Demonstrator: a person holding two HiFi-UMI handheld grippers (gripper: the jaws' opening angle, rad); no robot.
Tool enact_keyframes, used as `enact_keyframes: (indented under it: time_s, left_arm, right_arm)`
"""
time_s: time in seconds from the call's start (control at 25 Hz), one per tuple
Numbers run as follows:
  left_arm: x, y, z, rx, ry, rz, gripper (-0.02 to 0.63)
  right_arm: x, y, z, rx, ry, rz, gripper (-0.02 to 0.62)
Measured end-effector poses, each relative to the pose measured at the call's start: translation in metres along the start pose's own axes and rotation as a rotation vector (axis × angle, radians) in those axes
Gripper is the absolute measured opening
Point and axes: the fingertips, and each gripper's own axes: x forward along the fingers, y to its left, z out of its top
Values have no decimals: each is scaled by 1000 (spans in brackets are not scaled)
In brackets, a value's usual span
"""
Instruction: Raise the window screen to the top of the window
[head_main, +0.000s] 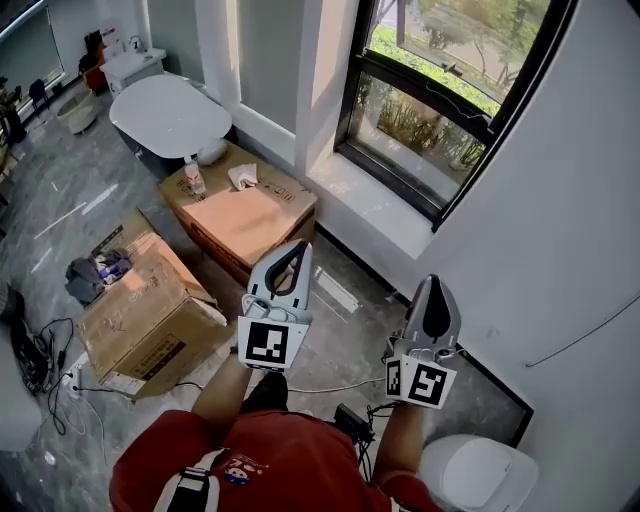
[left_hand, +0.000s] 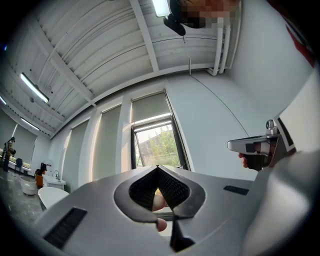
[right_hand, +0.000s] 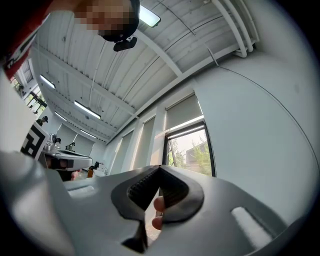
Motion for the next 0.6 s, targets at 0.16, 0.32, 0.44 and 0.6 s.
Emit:
enact_keyframes:
  time_s: [0.16, 0.32, 0.44, 0.6]
  left_arm:
    - [30, 31, -14, -21, -3, 9, 5]
    - [59, 66, -23, -32, -7, 9, 5]
    - [77, 88, -27, -37, -15, 8, 5]
    - [98, 115, -27, -52, -23, 6, 5]
  right_arm:
    - [43, 9, -19, -6, 5, 0, 9]
    - [86, 23, -30, -14, 7, -9, 9]
    - [110, 30, -35, -12, 5, -19, 9]
    - [142, 40, -41, -10, 3, -22, 9]
